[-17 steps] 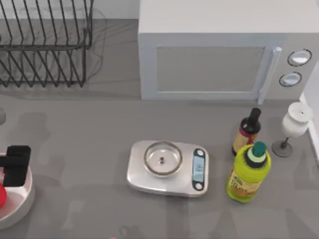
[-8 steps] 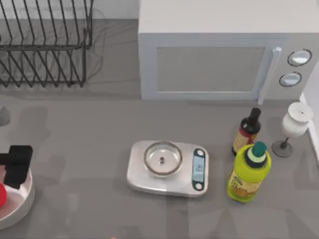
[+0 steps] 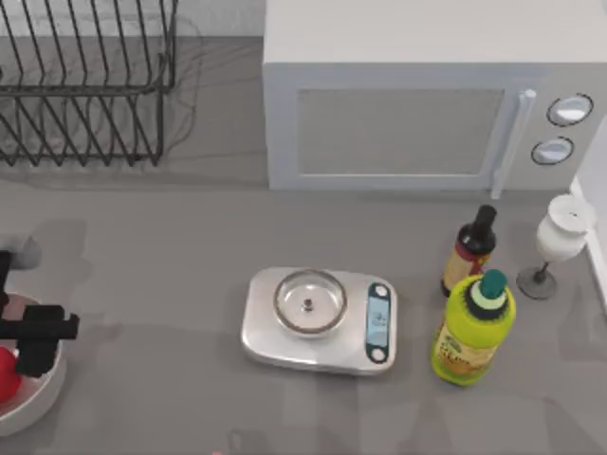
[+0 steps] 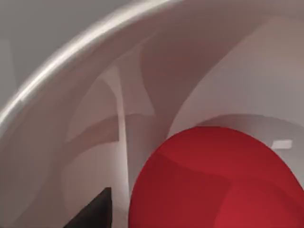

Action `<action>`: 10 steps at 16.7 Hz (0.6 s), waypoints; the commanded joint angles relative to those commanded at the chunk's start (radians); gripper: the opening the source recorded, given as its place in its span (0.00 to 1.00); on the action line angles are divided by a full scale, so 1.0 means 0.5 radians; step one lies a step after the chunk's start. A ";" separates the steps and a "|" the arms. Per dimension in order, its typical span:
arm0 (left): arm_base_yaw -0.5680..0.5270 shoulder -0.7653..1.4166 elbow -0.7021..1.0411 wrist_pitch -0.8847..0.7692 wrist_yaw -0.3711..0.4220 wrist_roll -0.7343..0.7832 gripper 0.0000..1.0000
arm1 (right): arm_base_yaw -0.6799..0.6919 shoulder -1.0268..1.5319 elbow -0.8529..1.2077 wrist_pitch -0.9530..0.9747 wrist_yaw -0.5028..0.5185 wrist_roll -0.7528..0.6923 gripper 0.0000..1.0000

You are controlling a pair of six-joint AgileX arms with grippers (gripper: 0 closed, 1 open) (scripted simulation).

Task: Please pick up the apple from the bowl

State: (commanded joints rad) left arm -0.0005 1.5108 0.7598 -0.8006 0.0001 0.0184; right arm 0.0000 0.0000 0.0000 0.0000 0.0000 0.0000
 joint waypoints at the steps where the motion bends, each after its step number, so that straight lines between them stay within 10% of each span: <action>1: 0.001 0.035 -0.049 0.079 0.000 0.001 1.00 | 0.000 0.000 0.000 0.000 0.000 0.000 1.00; 7: 0.002 0.100 -0.128 0.190 0.000 0.004 1.00 | 0.000 0.000 0.000 0.000 0.000 0.000 1.00; 10: 0.002 0.100 -0.128 0.190 0.000 0.004 0.77 | 0.000 0.000 0.000 0.000 0.000 0.000 1.00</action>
State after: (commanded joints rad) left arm 0.0004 1.5606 0.6956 -0.7057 0.0000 0.0202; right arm 0.0000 0.0000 0.0000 0.0000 0.0000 0.0000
